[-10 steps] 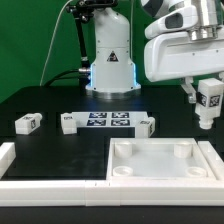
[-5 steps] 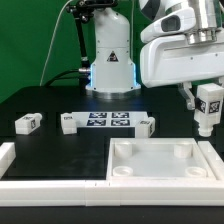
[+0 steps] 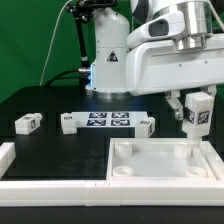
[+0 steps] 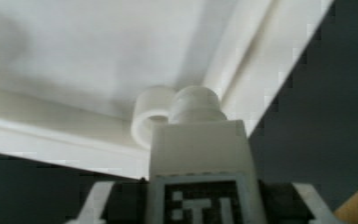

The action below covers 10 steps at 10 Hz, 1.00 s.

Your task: Assemble one leg

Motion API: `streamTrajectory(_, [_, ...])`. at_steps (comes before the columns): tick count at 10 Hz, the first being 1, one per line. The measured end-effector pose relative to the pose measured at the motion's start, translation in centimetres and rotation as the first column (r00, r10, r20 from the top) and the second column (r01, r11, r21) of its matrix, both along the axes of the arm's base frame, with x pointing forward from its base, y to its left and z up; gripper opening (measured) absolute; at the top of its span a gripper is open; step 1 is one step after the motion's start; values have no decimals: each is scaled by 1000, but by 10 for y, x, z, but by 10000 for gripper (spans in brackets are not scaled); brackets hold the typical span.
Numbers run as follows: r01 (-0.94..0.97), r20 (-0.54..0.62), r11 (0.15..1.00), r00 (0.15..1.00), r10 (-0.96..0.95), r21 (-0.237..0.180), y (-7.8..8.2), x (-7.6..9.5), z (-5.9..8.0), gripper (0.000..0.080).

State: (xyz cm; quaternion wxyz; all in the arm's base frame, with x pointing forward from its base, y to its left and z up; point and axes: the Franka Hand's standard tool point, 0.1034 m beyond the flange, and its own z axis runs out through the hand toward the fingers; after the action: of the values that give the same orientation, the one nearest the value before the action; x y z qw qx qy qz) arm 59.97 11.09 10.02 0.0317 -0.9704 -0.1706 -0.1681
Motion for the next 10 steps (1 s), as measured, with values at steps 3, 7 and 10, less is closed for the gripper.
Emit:
streamTrajectory(3, [-41, 14, 999, 999, 41, -23, -10, 9, -4, 290])
streamTrajectory(7, [-42, 14, 999, 999, 42, -23, -10, 9, -5, 290])
streamTrajectory(10, [-15, 32, 1000, 999, 16, -13, -22, 31, -7, 290])
